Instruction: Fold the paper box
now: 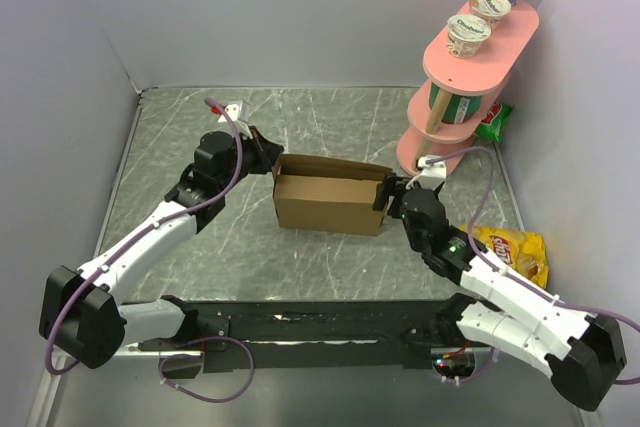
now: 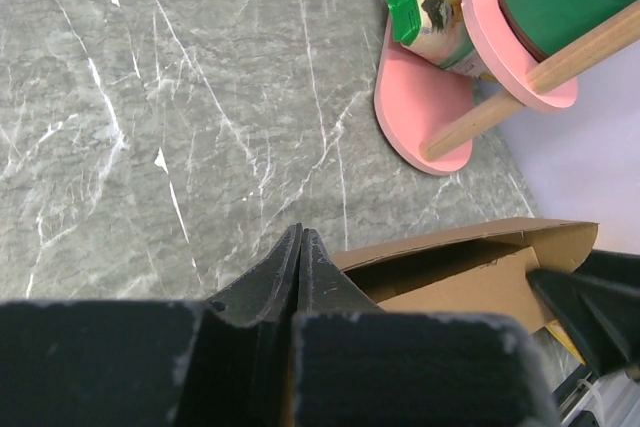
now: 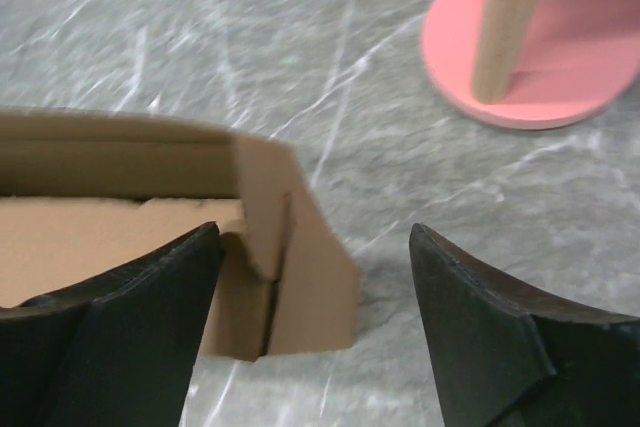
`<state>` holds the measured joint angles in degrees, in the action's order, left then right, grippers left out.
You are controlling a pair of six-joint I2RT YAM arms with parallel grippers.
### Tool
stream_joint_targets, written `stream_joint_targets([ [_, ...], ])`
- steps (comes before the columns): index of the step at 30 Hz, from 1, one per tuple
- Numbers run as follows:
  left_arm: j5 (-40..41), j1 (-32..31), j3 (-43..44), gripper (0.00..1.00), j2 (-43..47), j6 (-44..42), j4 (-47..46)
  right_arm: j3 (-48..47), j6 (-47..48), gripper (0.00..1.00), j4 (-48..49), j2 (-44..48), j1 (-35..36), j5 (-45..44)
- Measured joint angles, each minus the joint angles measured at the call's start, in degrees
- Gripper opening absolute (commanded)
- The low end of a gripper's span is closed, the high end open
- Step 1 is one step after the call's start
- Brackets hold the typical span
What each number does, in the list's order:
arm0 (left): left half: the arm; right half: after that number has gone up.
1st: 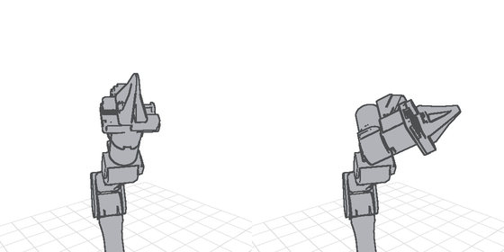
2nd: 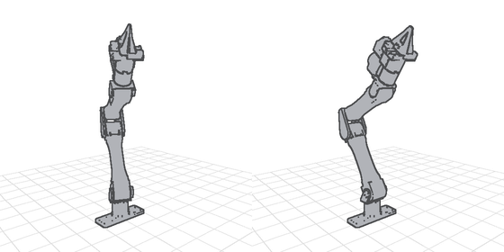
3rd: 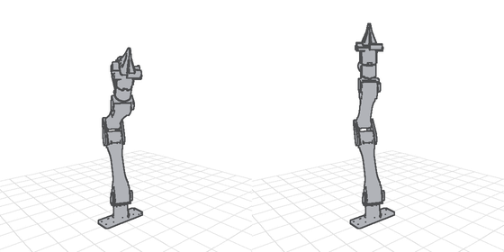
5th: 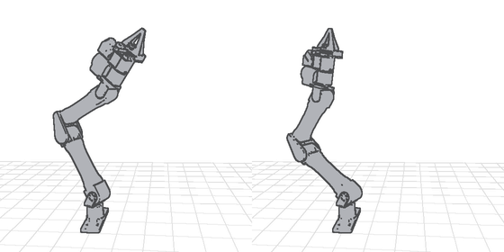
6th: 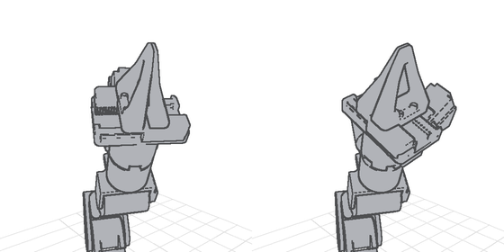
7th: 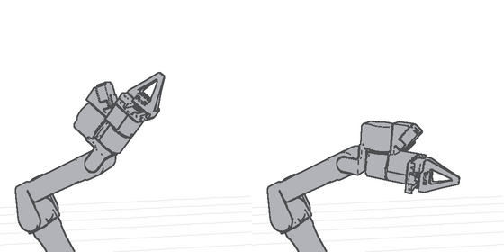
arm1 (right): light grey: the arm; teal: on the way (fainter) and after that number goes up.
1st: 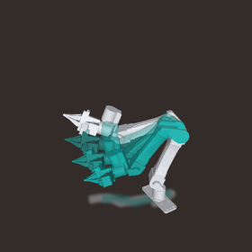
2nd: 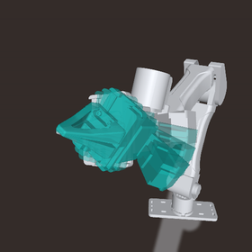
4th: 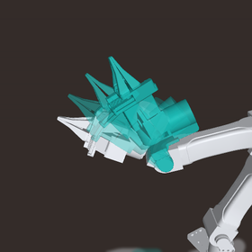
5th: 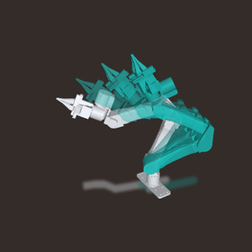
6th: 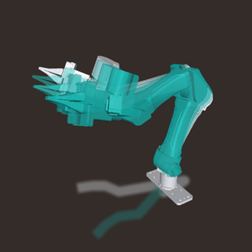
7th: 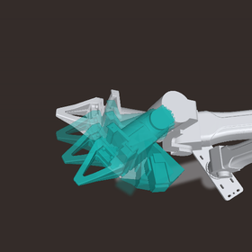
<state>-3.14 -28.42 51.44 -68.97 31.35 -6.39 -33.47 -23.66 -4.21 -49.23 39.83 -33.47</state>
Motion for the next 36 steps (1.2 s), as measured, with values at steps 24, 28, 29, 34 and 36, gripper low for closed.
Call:
stream_joint_targets([
  [24,1.9,-1.0,-4.7,0.01,2.2,-0.5,-6.4,-9.5,8.1,0.86,-14.4,9.8,3.5,10.6],
  [28,2.7,-1.7,-6.8,0.01,4.3,-0.7,-7.7,-19.8,8.1,0.86,-14.6,0.1,3.5,12.2],
  [29,3.1,-1.8,-7.3,0.01,4.7,-0.7,-8.1,-21.3,8.2,0.86,-14.1,-2.1,3.5,12.6],
  [34,5.0,-2.7,-9.3,0.01,6.1,-0.7,-10.2,-24.6,8.9,0.86,-12.1,-10.1,3.5,12.9],
  [36,5.7,-3.1,-10.0,0.01,6.4,-0.6,-11.0,-26.1,9.2,0.86,-10.8,-13.4,3.5,12.3],
])
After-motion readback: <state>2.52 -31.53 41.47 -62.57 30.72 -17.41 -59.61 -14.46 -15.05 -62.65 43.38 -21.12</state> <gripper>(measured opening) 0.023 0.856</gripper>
